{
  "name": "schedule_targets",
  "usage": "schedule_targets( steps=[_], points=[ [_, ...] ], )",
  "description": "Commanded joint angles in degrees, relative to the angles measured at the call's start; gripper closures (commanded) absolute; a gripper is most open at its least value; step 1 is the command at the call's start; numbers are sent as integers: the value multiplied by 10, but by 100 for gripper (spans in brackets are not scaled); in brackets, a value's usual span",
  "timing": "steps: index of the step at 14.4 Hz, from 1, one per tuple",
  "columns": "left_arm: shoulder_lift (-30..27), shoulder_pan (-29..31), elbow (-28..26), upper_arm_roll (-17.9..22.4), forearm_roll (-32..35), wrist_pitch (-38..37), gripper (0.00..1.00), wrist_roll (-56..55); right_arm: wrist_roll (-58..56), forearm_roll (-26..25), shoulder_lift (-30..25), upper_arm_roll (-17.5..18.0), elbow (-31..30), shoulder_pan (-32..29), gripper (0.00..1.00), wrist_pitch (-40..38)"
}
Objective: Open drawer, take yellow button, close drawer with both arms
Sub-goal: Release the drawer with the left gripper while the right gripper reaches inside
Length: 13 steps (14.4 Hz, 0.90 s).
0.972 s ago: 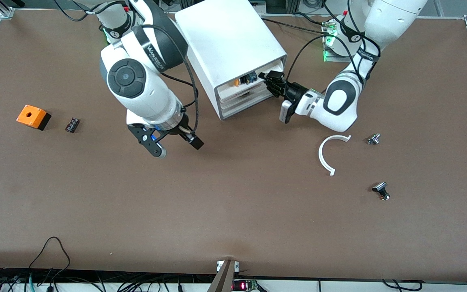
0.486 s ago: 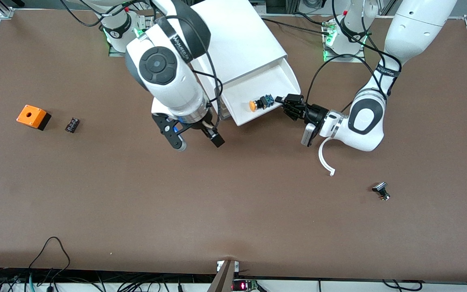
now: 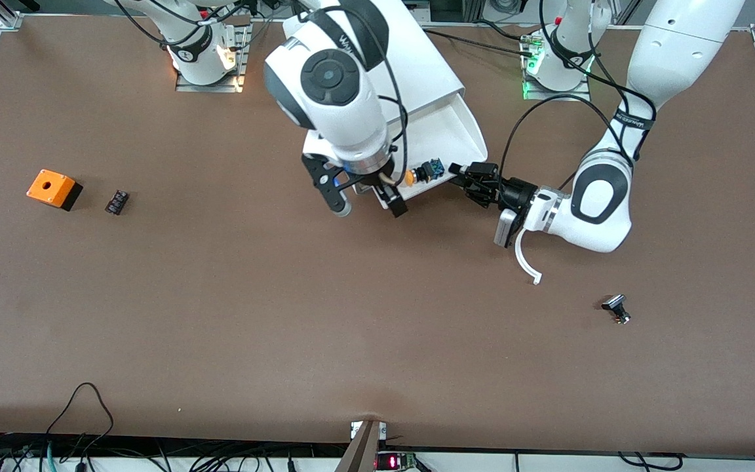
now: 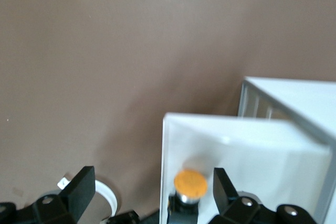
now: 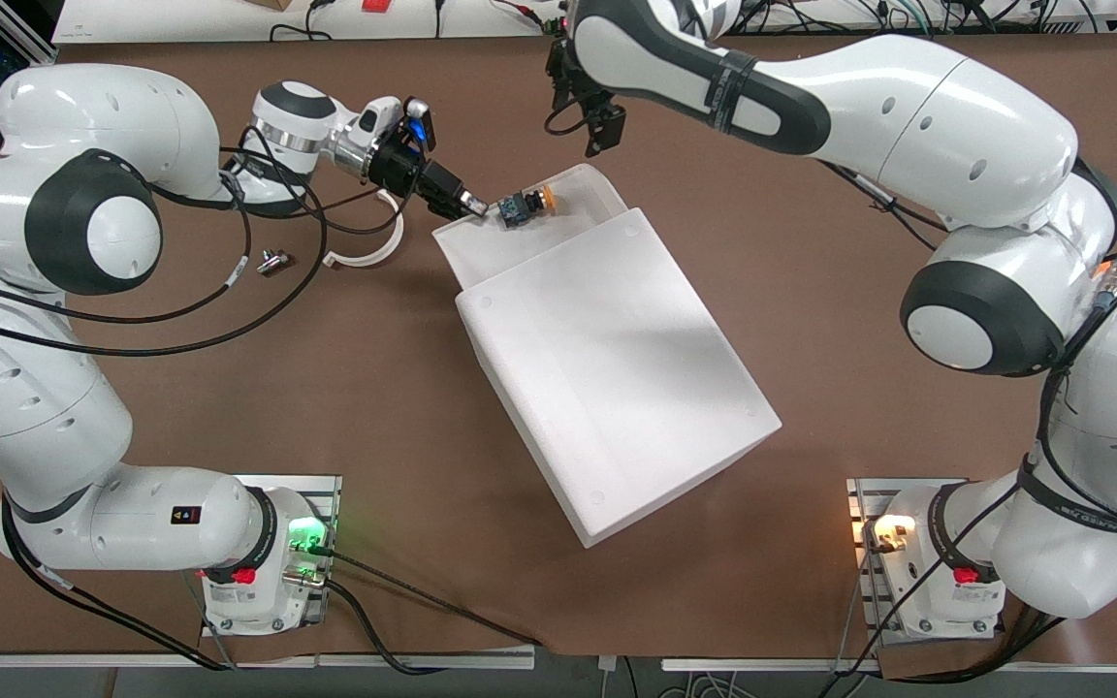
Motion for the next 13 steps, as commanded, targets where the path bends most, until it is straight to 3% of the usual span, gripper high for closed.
schedule_targets(
  steps=[1, 6, 9, 13],
  points=[
    [-10, 22, 45, 1, 43, -50, 0, -71, 66, 1, 19, -4, 26, 24, 1, 17],
    [-31, 39, 111, 1, 147, -92, 0, -237, 113, -5, 56, -8, 26, 54, 1, 51],
    [-40, 39, 154, -1, 254, -93, 0, -345, 123, -5, 67, -8, 24, 63, 1, 51],
    [-51, 33, 187, -7, 295, -101, 0, -471, 135, -5, 74, -8, 20, 79, 1, 43]
  ],
)
